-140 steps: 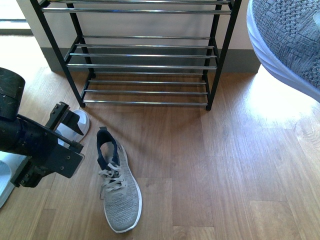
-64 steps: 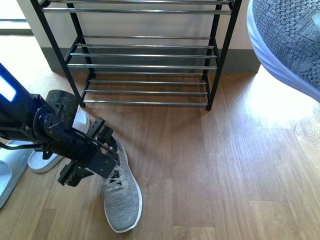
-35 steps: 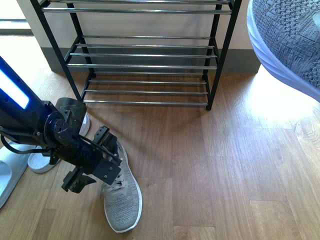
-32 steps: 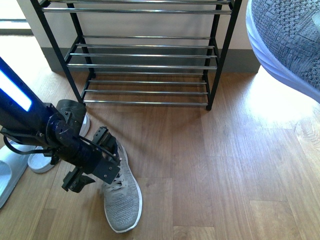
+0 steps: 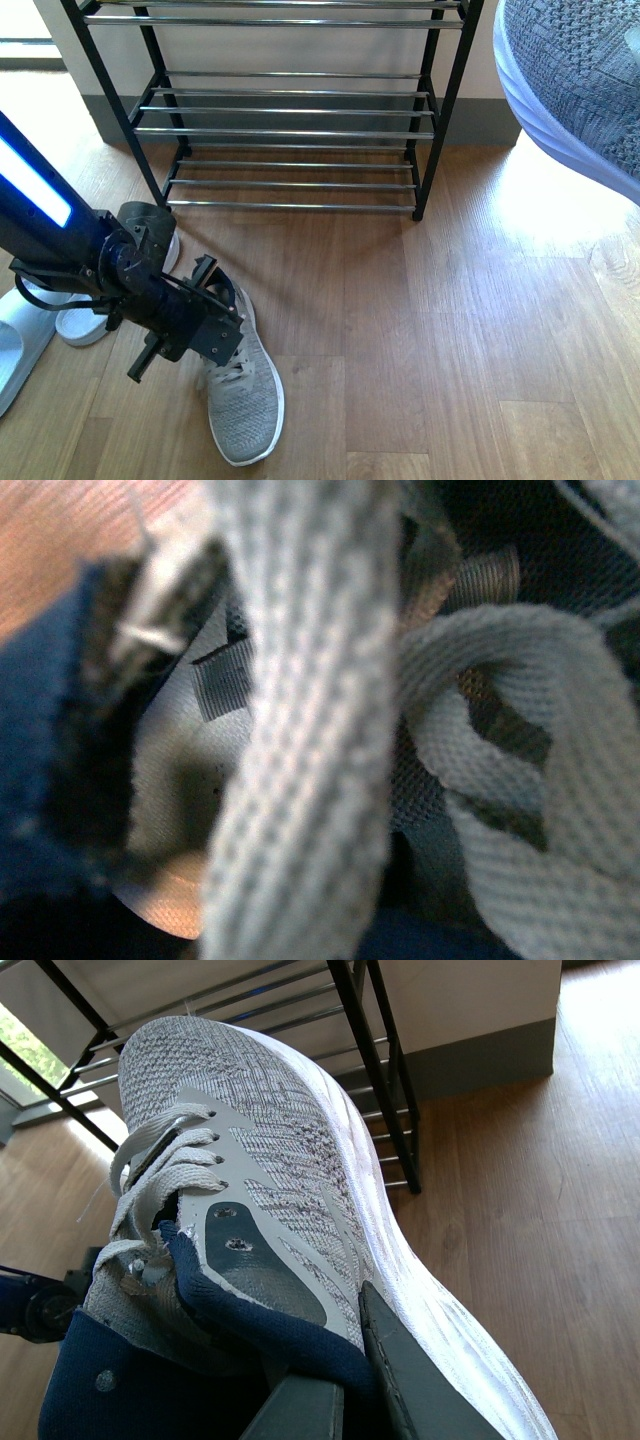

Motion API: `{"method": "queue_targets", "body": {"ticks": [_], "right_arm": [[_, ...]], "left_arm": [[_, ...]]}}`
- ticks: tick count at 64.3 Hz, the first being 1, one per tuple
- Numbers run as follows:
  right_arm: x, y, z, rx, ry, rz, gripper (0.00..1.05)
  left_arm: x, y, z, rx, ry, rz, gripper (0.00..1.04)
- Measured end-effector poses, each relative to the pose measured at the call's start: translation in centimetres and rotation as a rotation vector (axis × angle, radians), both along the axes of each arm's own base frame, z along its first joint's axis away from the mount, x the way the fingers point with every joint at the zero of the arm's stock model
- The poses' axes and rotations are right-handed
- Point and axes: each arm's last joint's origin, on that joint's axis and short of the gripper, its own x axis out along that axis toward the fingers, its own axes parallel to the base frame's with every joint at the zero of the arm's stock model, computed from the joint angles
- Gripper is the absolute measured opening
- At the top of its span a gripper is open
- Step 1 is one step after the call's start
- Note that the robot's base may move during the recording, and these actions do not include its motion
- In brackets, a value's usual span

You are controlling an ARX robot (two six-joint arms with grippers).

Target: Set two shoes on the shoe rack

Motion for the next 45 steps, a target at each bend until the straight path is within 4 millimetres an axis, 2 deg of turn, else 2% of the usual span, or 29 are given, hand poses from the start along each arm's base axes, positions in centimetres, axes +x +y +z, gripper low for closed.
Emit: {"method": "queue_targets", "body": {"ticks": [8,13,20,26,34,40,45], "right_arm": [[0.0,0.0,0.0,0.0,0.0,0.0,0.01],[0.0,0.0,0.0,0.0,0.0,0.0,0.01],[0.0,0.0,0.0,0.0,0.0,0.0,0.01],[0.0,0.0,0.0,0.0,0.0,0.0,0.01],[0.0,0.0,0.0,0.0,0.0,0.0,0.01],[0.0,0.0,0.0,0.0,0.0,0.0,0.01],[0.0,0.0,0.0,0.0,0.0,0.0,0.01]], "left_arm": [[-0.5,0.1,0.2,-0.002,-0.009,0.055,0.03],[-0.8,0.1,0.8,-0.034,-0.025,0.136,0.02],[-0.9,0.1,2.7,-0.069,-0.084,0.28,0.02],[-0.6,0.2,5.4,-0.134,-0.168,0.437,0.02],[-1.1,0.5,10.4,-0.288,-0.267,0.669,0.02],[-2.5,0.8,14.7,-0.448,-0.335,0.919,0.02],[-4.0,1.1,17.4,-0.564,-0.358,1.076,0.02]]}}
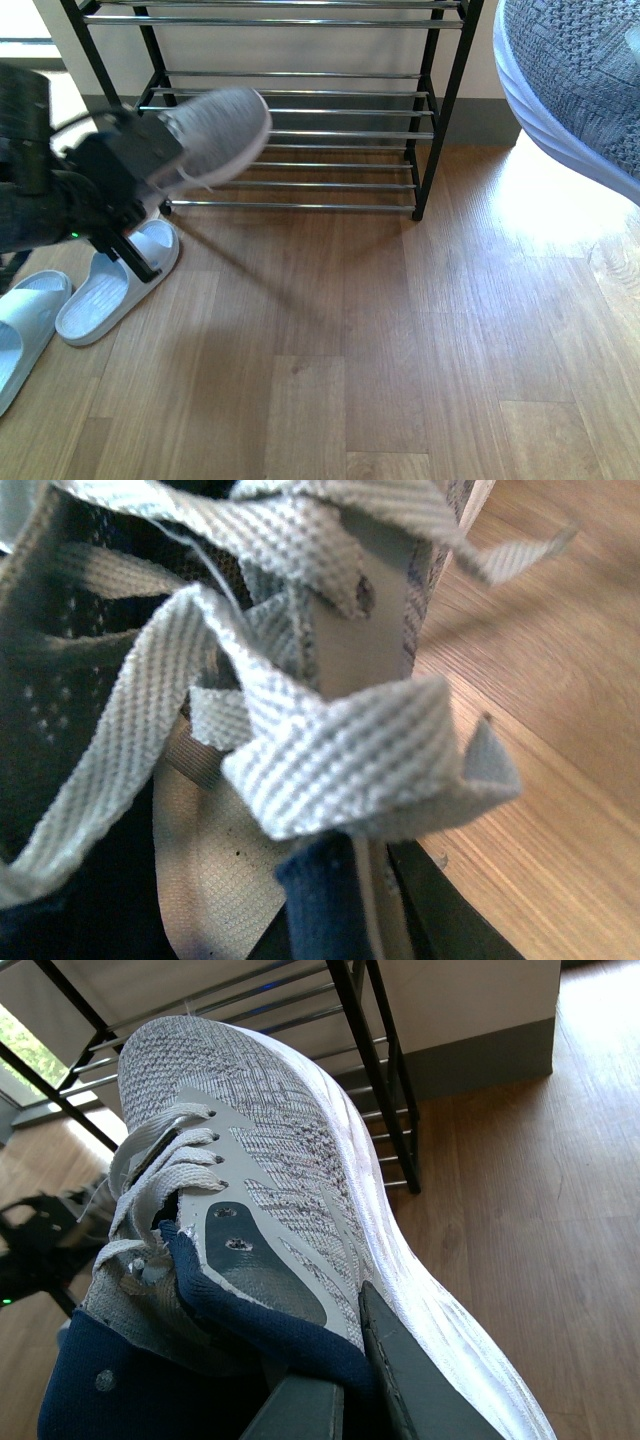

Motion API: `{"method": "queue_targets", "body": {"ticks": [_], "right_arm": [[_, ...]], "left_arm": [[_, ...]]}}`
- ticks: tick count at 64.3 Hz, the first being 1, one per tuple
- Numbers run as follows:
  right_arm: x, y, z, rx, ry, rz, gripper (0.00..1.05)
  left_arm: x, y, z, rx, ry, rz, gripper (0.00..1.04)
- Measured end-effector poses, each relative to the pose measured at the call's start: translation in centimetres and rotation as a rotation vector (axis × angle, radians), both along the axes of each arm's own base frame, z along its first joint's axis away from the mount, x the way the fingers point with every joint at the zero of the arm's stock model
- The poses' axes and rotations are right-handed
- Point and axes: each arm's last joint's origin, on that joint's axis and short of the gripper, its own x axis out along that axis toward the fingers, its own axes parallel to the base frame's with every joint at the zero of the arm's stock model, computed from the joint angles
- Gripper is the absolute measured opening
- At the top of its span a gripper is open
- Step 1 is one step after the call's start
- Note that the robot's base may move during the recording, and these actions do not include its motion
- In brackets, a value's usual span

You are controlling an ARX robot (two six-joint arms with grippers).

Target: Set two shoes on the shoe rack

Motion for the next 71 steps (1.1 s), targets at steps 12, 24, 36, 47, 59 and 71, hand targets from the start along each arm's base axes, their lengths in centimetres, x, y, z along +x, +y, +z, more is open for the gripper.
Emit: {"method": "queue_targets", "body": {"ticks": [12,24,36,47,59,71], "right_arm": [[0.0,0.0,0.0,0.0,0.0,0.0,0.01],[0.0,0.0,0.0,0.0,0.0,0.0,0.01],[0.0,0.0,0.0,0.0,0.0,0.0,0.01],[0.0,0.0,0.0,0.0,0.0,0.0,0.01],[0.0,0.0,0.0,0.0,0.0,0.0,0.01],[0.0,0.0,0.0,0.0,0.0,0.0,0.01]], "left_arm": [[-6.2,0.4,6.5,-0.345,-0.124,0.333,0.02],[-13.2,-1.3,10.9,-0.575,-0.211,0.466,0.02],[-20.0,-2.0,12.6,-0.647,-0.256,0.485,0.02],[-23.4,-0.7,12.5,-0.572,-0.261,0.569,0.02],[-24.1,-0.4,13.1,-0.6,-0.291,0.574,0.02],[-24.1,-0.5,13.1,-0.603,-0.286,0.565,0.02]]}}
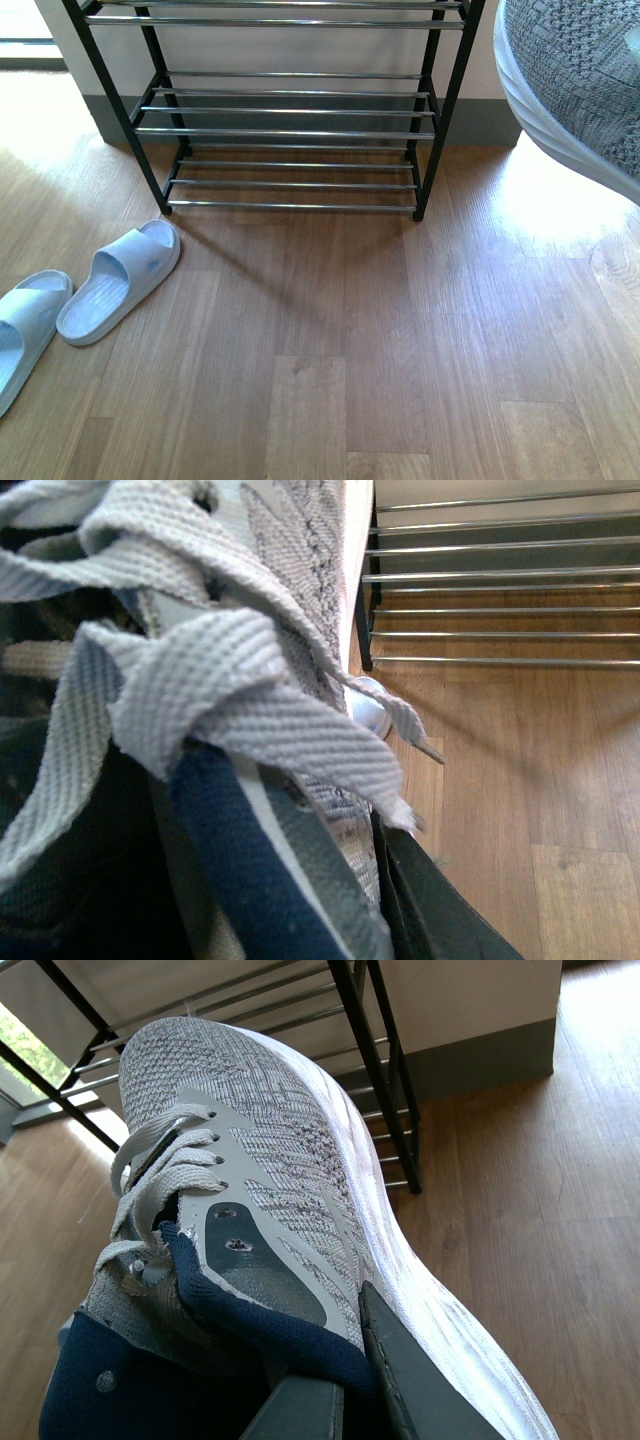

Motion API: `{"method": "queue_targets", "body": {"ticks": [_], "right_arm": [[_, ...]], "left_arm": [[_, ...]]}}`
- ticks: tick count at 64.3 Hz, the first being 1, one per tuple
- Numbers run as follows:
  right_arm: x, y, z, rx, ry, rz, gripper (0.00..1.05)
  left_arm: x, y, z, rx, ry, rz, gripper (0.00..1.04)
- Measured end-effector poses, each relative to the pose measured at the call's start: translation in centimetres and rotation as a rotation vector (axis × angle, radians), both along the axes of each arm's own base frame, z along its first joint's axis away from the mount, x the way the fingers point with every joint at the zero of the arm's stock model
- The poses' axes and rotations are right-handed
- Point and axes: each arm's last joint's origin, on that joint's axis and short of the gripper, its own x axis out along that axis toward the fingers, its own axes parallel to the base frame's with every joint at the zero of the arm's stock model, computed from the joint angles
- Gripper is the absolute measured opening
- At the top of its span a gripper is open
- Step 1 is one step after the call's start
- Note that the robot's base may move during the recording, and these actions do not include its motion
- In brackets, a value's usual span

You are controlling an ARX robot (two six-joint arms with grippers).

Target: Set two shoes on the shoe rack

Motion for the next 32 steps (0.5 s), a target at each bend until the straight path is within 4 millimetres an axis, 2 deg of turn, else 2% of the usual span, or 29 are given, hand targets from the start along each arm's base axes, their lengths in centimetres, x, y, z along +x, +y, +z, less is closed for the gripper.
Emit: {"method": "queue_targets", "body": {"ticks": [32], "right_arm": [[0.0,0.0,0.01,0.0,0.0,0.0,0.01]], "left_arm": [[-0.01,0.0,0.0,-0.001,-0.001,0.002,0.02]]}}
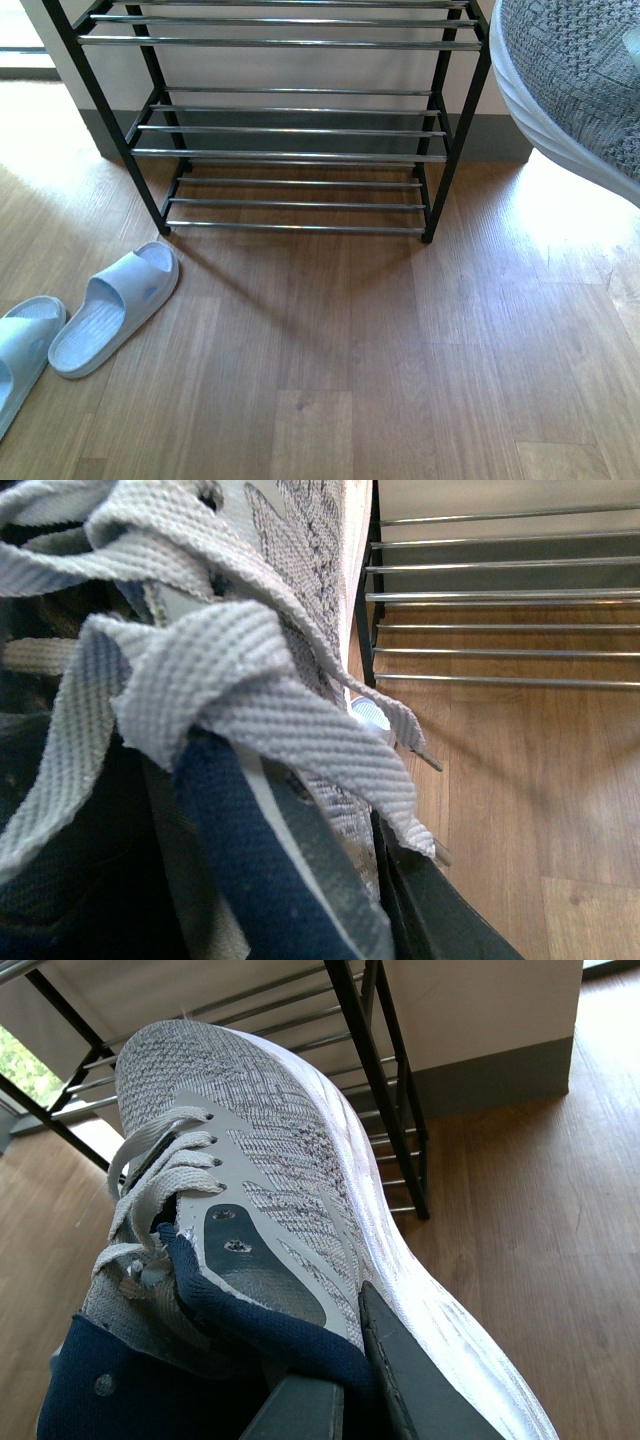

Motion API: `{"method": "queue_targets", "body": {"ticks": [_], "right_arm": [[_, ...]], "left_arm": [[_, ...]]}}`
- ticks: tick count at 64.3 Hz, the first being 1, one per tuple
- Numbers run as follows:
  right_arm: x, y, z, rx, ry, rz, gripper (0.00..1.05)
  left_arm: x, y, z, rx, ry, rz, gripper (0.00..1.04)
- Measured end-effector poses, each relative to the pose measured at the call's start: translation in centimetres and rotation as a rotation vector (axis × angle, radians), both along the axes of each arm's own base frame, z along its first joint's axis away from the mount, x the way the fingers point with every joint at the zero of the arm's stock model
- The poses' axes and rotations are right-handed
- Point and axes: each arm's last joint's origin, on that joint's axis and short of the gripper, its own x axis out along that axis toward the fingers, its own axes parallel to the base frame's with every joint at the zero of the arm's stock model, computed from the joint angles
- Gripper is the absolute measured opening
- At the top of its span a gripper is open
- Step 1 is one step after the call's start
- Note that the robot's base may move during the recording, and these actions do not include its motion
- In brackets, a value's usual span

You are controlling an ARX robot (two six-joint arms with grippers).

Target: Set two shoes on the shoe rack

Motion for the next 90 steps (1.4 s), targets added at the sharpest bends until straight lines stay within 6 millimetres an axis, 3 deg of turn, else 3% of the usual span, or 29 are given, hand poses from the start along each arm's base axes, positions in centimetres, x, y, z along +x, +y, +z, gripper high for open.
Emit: {"method": "queue_targets", "body": {"ticks": [90], "right_arm": [[0.0,-0.01,-0.07,-0.001,0.003,-0.002,0.01]], "left_arm": [[-0.02,-0.02,-0.02,-0.001,0.002,-0.003,0.02]]}}
